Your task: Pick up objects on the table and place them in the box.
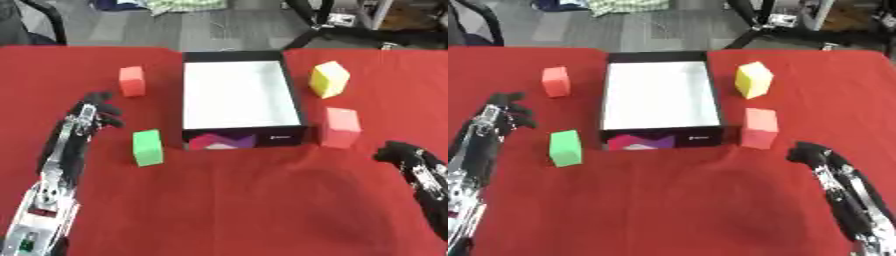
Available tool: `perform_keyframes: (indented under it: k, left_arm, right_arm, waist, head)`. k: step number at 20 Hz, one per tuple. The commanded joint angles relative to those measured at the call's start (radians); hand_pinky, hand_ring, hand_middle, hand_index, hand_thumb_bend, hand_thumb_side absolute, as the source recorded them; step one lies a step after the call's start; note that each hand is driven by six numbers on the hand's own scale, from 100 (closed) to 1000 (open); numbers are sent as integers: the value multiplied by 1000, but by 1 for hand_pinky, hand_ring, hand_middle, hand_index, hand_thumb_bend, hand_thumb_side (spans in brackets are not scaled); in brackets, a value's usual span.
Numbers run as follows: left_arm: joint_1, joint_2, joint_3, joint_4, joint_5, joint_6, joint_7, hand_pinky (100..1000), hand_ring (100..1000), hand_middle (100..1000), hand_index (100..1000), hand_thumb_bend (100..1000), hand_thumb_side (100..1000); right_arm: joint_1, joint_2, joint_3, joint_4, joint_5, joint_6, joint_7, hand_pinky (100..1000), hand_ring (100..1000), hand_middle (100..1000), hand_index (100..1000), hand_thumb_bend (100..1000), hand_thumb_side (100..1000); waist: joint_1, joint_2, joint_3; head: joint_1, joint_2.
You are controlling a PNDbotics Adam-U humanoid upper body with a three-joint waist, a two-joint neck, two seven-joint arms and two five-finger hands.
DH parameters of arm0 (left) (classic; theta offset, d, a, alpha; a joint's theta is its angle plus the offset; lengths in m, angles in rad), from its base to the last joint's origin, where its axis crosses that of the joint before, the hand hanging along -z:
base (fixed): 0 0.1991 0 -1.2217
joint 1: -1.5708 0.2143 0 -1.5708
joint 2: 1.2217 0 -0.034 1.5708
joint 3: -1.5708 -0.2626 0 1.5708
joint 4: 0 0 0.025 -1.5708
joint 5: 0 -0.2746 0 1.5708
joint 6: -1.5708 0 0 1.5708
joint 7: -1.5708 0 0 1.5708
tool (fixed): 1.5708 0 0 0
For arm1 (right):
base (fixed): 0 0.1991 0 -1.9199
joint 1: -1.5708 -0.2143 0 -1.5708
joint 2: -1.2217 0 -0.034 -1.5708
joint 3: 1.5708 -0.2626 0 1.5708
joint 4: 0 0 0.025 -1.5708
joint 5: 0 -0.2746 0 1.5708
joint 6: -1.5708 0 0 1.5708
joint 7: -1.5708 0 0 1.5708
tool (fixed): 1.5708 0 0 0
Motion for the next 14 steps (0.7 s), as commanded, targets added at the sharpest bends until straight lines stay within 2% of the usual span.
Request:
perform_keyframes:
  k: [1, 8, 9, 10, 14]
  left_arm:
    - [-27, 127, 7, -45, -83, 3, -53, 806, 583, 607, 856, 180, 862]
    - [-78, 398, -51, -84, -305, -14, -311, 815, 662, 708, 931, 357, 745]
    - [-88, 430, -64, -87, -326, -20, -356, 814, 676, 725, 941, 424, 707]
    - [-98, 460, -77, -90, -345, -27, -404, 813, 681, 730, 944, 393, 725]
    - [-145, 549, -132, -92, -409, -58, -568, 810, 713, 761, 964, 501, 718]
  right_arm:
    - [-2, -11, -6, -12, 5, 1, -1, 1000, 782, 722, 809, 100, 714]
    - [0, -14, -5, -9, 7, 0, -1, 1000, 783, 722, 809, 100, 714]
    - [0, -14, -5, -8, 7, 0, 0, 1000, 783, 722, 809, 100, 716]
    - [1, -14, -4, -8, 7, 0, 0, 1000, 782, 722, 809, 100, 714]
    - [3, -16, -3, -7, 7, 1, 2, 1000, 783, 722, 809, 100, 714]
  waist:
    - [14, -24, -3]
    - [17, -29, -11]
    - [17, -30, -13]
    - [18, -31, -14]
    - [20, -36, -19]
  head:
    - [0, -1]
    - [0, -1]
    - [1, -1]
    - [2, -1]
    - [3, -1]
